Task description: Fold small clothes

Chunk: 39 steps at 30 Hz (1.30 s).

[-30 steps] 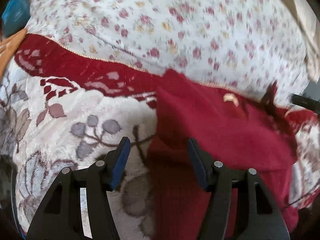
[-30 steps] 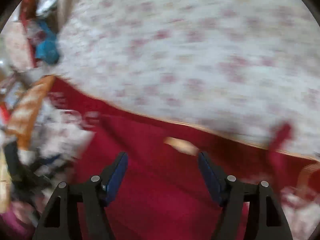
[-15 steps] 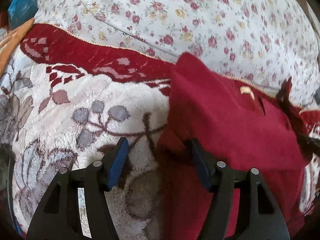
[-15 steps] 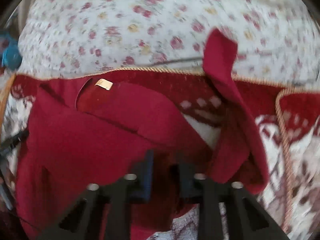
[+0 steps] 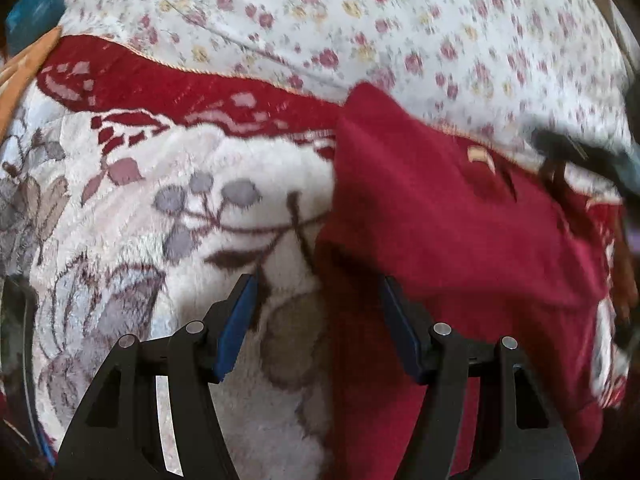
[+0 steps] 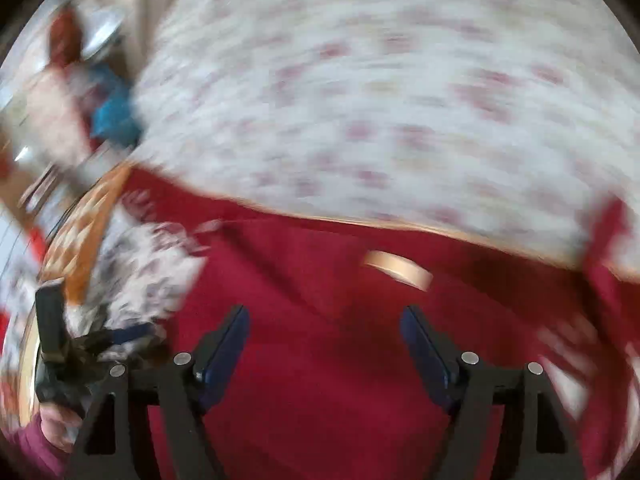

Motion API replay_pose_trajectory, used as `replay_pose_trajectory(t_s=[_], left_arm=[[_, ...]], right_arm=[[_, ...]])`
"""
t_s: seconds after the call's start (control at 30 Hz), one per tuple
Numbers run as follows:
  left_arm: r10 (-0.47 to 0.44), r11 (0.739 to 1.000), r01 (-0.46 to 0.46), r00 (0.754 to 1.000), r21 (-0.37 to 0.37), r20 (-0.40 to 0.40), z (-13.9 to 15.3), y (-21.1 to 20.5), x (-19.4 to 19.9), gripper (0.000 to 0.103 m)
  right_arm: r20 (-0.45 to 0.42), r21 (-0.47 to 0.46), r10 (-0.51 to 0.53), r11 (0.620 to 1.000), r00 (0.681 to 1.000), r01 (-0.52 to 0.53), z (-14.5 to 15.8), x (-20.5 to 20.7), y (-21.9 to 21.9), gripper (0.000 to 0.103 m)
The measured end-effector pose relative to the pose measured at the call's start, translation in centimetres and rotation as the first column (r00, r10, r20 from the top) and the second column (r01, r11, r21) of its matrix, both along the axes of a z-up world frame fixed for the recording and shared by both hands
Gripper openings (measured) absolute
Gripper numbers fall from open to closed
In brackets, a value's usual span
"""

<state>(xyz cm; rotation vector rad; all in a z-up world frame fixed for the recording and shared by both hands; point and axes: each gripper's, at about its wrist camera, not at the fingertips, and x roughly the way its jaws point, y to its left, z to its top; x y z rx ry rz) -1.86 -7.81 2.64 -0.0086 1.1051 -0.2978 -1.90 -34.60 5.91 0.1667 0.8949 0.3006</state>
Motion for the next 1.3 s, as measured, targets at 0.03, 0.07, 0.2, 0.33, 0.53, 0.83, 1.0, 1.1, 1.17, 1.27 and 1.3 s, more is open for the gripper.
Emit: replay_pose_trajectory(t_s=[0.03,0.07,0.2,0.33,0.53,0.83,1.0,1.1,1.17,1.27,1.3], left_arm=[[-0.015,1.000,0.015,1.000,0.021,-0.007,-0.3,-0.1,-0.1,0.064],[-0.022,0.999,0.022,1.000,0.029,0.002,-0.3,-0.1,-0.1,0.064],[-0.016,0.999,0.015,1.000,0.031,0.022,-0.6,-0.2,0.8,0.064],[0.045,0.999,-0.045,0.999,-0.031,0.009,-0.3,1.2,2.3,0.064],[0.141,0.986,-0.141,0.990,-0.094,-0.009,-0.2,3.1,3.4,0.064],[0.142,0.987,-0.137,0.988,-0.084,0.060,2.3,3.8,1.8,0.064],[0.145,0.984,-0.129,0.981,-0.122,0.132,3.9,3.3,1.0,0.064],[0.092,0.990,-0.075,0.986,-0.122,0.139,3.7,1.1,1.0,0.064],[0.060,0.994,-0.047,0.989,-0.098,0.132,3.1,-0.2,1.2,0.064],[0.034,0.999,-0.035,0.998,0.008,0.059,0.4,-1.8,1.9,0.064],[0.031,0.999,-0.032,0.999,0.035,0.023,-0.7,-2.0,2.0,0.065]], right_arm=[[0.005,-0.006,0.051,0.999,0.999,-0.051,-0.4,1.9,2.5,0.075],[0.007,-0.007,0.097,0.995,0.995,-0.097,-0.9,3.4,4.2,0.074],[-0.087,-0.100,0.279,0.953,0.956,-0.287,-5.1,9.0,11.3,0.057],[-0.132,-0.145,0.337,0.924,0.932,-0.354,-7.1,11.5,13.3,0.005],[-0.043,-0.040,0.307,0.950,0.951,-0.308,-5.7,13.8,14.4,0.004],[-0.048,-0.065,0.175,0.982,0.983,-0.178,-3.0,7.5,9.6,0.057],[-0.047,-0.179,-0.027,0.984,0.999,0.018,-1.5,-1.8,-0.4,0.057],[-0.101,-0.266,-0.173,0.954,0.980,0.141,-3.3,-6.4,-5.2,0.057],[-0.116,-0.288,-0.246,0.936,0.962,0.204,-4.5,-7.9,-7.1,0.057],[-0.138,-0.286,-0.285,0.928,0.949,0.238,-6.6,-9.0,-9.0,0.057],[-0.135,-0.263,-0.292,0.932,0.947,0.250,-6.8,-9.1,-9.2,0.057]])
